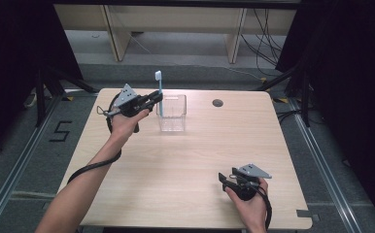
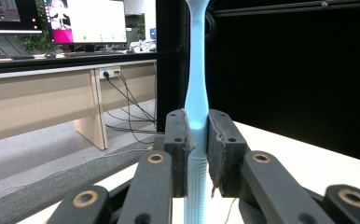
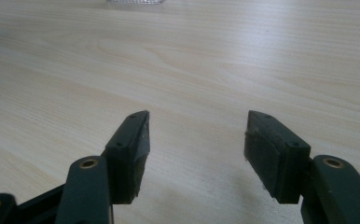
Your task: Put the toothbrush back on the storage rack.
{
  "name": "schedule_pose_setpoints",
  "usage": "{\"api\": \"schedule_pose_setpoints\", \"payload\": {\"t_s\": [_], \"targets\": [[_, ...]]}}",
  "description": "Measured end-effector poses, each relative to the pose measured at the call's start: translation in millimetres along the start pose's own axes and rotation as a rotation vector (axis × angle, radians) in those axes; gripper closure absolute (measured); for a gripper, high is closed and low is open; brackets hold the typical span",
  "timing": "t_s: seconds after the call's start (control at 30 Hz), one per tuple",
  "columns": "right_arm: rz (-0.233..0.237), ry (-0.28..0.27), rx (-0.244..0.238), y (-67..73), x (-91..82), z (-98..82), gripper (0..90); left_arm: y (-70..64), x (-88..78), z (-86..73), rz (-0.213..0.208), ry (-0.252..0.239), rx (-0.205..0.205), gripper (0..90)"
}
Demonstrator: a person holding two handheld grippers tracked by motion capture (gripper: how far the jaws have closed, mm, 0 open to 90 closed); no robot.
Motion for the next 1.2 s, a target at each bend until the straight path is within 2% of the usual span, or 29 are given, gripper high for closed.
{"api": "schedule_pose_setpoints", "payload": {"t_s": [0.03, 0.1, 0.13, 0.2, 0.23, 0.27, 0.4, 0.43, 0.6, 0.67, 1.07, 1.2], "targets": [[-0.016, 0.002, -0.017, -2.2, -0.4, -0.2, 41.2, 1.0, 0.1, -0.3, 0.003, -0.001, -0.001, 78.3], [-0.005, 0.007, 0.02, 1.5, -0.5, -0.9, 41.2, 2.9, 0.6, -1.3, 0.004, 0.001, -0.004, 78.3], [-0.002, 0.0, -0.005, 0.1, 0.4, -0.4, 41.2, 3.6, 0.6, -1.4, 0.005, 0.0, -0.006, 78.2], [-0.001, 0.012, 0.033, 2.8, -0.8, -1.5, 41.2, 4.4, 0.8, -0.6, 0.006, -0.001, -0.004, 78.3], [0.002, 0.006, 0.008, 0.9, -0.2, -0.9, 41.2, 4.8, 1.0, 0.0, 0.006, -0.004, -0.006, 78.3], [-0.003, 0.008, 0.028, 2.1, -0.5, -0.9, 41.2, 5.5, 1.1, 0.5, 0.008, -0.005, -0.008, 78.3], [-0.006, 0.01, -0.013, -0.7, -0.2, -1.2, 41.1, 6.3, 1.8, 1.6, 0.007, -0.009, -0.014, 78.3], [-0.006, 0.016, 0.011, 0.4, -0.7, -2.0, 41.1, 6.2, 1.9, 1.9, 0.007, -0.01, -0.012, 78.2], [0.001, -0.001, 0.01, 0.9, 1.0, -0.7, 41.1, 5.9, 3.3, 4.6, 0.008, -0.016, -0.008, 78.3], [-0.005, 0.014, 0.003, 0.2, -0.5, -1.9, 41.0, 6.2, 3.7, 4.6, 0.009, -0.016, -0.009, 78.3], [-0.016, 0.02, 0.002, -1.0, 0.0, -2.8, 41.0, 10.1, 3.6, 5.6, 0.019, -0.017, -0.005, 78.3], [-0.005, 0.013, 0.009, 0.7, 0.6, -2.1, 41.0, 12.1, 3.8, 4.5, 0.024, -0.014, -0.005, 78.3]]}}
Point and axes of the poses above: each handheld gripper's, and its own axes: x roughly forward along the jaws, z roughly out of its top, y roughly to its left, the point moved 10 cm from there along x, roughly forward along the jaws, and after that the axes turned 10 degrees about -x, right-handed, at the moved point
